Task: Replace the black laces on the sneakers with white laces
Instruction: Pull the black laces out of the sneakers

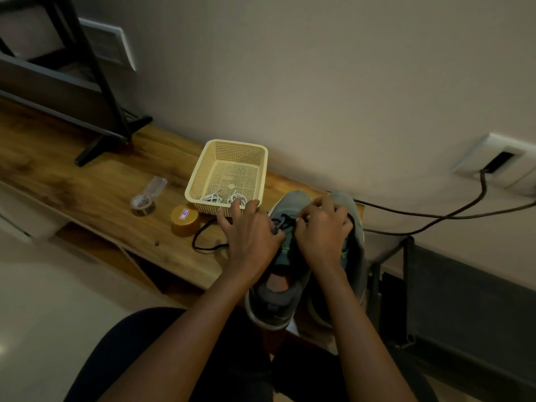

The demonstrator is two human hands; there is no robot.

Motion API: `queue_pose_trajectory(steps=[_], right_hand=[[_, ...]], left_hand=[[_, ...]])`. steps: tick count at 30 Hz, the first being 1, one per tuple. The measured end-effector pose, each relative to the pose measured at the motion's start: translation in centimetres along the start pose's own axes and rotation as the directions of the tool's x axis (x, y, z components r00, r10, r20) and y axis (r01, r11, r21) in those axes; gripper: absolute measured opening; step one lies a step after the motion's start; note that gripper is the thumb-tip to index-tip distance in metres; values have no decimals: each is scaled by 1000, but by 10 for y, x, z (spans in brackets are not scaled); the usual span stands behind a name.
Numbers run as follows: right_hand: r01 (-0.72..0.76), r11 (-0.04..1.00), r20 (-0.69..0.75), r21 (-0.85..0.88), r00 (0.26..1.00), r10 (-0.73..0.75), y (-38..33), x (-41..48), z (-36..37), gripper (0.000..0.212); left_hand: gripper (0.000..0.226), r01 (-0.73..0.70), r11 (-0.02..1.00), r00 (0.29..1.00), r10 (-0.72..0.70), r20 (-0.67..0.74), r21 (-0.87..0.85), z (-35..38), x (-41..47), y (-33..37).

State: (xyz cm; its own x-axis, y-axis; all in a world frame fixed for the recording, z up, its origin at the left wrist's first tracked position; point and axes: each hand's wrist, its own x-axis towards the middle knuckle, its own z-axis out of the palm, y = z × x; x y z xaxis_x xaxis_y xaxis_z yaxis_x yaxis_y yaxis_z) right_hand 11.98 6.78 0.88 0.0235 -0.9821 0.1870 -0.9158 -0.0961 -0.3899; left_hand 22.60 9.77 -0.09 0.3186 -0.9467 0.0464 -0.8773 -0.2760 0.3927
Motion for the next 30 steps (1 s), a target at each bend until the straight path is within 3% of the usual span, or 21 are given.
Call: queue_pose_trajectory(steps=[4,12,16,19,23,27,30], right_hand=[[-22,1000,48,2,999,22,1,3,0,18],[-101,994,8,35,995,101,2,4,-1,19],[-252,955,-123,154,954,272,19,16,-18,16],[-284,942,-172,176,934,314,30,23,-26,15],[-265,940,-50,214,958,281,29,26,-29,34],[-95,995,88,-13,992,96,23,21,-26,18],[12,996,233,-86,972,9,19,17,-21,23]], left_hand=[[20,5,1000,1000,-5,0,-3,1,1,-1],[23,-1,1000,1000,1,28,-1,0,1,1],[23,14,1000,1000,-14,28,-7,-1,2,-3],[25,7,999,999,-5,40,-32,-1,3,1],[32,-102,994,993,105,60,-47,-5,11,16],[22,-249,964,964,237,122,97,-5,34,33],[23,-265,956,951,237,199,126,3,43,39]])
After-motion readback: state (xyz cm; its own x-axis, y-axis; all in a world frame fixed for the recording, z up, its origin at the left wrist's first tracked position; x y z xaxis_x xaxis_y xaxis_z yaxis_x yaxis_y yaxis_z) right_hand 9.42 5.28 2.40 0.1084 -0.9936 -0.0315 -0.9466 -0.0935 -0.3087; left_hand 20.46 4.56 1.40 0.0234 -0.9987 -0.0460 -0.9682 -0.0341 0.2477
